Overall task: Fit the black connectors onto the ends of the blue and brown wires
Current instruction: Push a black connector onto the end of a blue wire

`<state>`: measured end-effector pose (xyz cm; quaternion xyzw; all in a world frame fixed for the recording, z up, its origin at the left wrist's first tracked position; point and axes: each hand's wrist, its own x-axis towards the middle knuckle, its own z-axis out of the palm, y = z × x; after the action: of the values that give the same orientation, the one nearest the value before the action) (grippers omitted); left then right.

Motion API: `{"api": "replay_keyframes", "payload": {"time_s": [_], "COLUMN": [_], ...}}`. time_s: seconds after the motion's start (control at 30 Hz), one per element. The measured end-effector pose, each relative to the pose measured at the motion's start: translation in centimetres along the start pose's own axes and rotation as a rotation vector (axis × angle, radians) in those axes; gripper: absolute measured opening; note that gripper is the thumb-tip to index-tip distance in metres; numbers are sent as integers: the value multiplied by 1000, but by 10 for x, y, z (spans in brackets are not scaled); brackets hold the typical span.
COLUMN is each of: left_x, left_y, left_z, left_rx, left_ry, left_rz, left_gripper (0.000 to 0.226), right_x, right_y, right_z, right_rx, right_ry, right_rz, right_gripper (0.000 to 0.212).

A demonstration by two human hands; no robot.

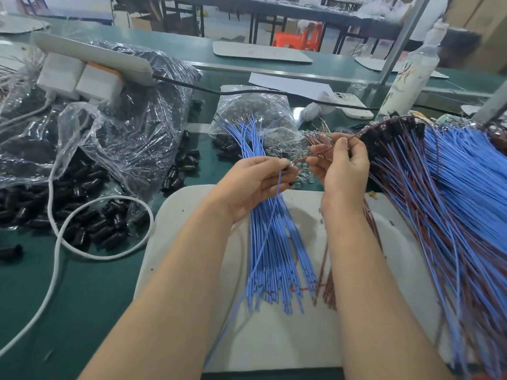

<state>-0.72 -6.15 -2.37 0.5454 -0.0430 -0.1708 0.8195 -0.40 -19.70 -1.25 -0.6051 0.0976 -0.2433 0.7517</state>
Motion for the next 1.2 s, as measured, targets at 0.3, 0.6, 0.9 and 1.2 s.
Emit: {"api": "replay_keyframes", "payload": {"time_s": [0.3,0.6,0.9,1.2], "left_x": [3,3,5,5], "left_y": [-5,-5,-5,-10], "left_z": [1,-1,-1,2], "left_rx": [150,150,230,670], "left_ry": [107,99,147,257], "left_rz": [100,118,116,250], "left_gripper": [8,12,6,16], "right_x": [-5,-9,-7,0], "right_y": [11,9,11,7], "right_z": [10,9,6,1], "right_rx": [-340,-422,-561,-307], "right_ry": [-250,-242,-263,-39], "right_rz": [80,-45,-161,-162], "right_gripper": [14,10,8,18]}}
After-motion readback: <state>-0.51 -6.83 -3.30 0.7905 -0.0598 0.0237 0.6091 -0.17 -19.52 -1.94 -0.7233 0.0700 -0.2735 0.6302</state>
